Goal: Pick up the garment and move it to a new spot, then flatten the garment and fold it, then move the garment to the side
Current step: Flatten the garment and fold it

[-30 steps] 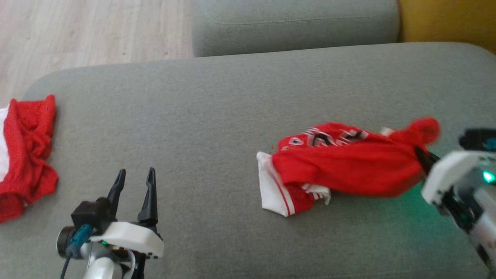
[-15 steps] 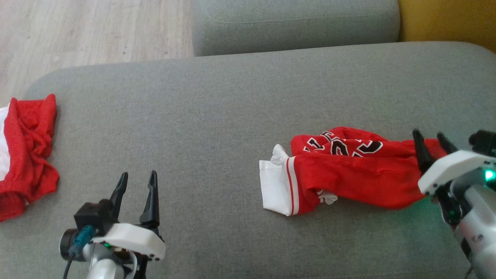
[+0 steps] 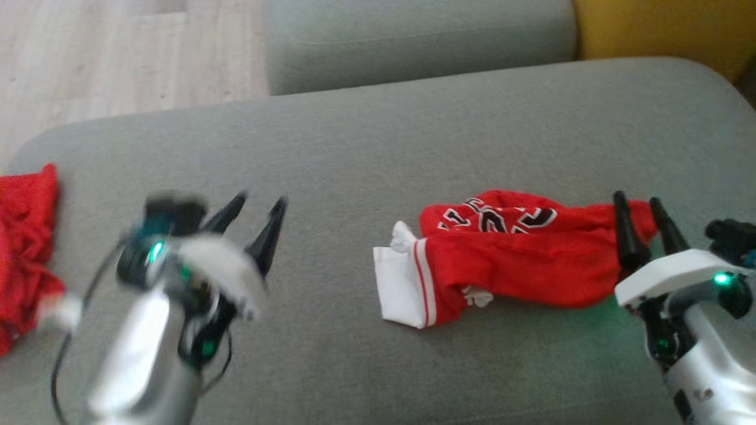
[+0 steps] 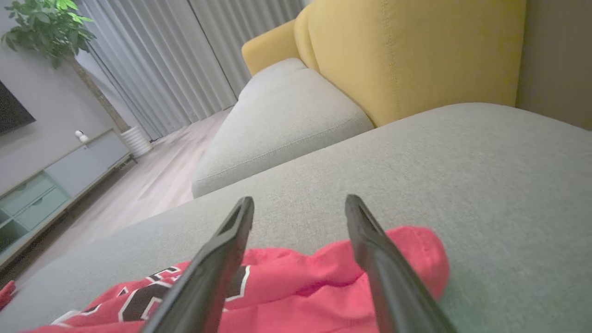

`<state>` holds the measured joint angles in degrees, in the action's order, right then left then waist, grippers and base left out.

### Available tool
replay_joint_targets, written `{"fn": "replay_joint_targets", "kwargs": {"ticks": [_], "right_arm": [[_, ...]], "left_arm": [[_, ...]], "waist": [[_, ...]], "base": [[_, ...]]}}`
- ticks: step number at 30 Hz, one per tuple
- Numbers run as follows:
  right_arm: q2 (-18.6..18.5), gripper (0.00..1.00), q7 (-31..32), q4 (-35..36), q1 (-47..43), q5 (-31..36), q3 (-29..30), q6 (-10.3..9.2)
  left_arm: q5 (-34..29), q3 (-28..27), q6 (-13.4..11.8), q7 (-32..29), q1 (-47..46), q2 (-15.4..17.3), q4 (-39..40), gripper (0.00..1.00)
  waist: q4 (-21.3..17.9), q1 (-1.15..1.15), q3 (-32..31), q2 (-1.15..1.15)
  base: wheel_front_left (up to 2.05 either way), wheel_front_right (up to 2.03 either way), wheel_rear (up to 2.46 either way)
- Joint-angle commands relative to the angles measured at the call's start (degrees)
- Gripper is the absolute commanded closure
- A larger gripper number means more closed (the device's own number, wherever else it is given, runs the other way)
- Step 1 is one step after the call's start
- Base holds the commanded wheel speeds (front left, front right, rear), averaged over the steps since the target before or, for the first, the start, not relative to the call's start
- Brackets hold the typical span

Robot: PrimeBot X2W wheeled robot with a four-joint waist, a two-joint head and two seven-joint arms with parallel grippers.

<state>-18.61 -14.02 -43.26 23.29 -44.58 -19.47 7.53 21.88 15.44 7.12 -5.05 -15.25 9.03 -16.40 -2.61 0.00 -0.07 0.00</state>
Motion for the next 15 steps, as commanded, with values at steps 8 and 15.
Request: {"fn": "replay_joint_targets", "kwargs": {"ticks": [8,15], "right_arm": [[4.6,0.0,3.9,8.7,-1.1,5.3,4.3,-0.04],[8.9,0.0,7.5,13.4,-1.9,9.8,7.4,-0.04]], "left_arm": [[23.7,11.9,0.3,-28.1,-19.1,6.6,-2.0,0.0],[33.3,16.6,0.4,-37.8,-26.7,7.6,-10.5,0.0]], "waist": [[-8.2,0.0,5.0,0.0],[-13.9,0.0,8.4,0.0]], "base": [[0.0,0.0,0.0],[0.0,0.0,0.0]]}}
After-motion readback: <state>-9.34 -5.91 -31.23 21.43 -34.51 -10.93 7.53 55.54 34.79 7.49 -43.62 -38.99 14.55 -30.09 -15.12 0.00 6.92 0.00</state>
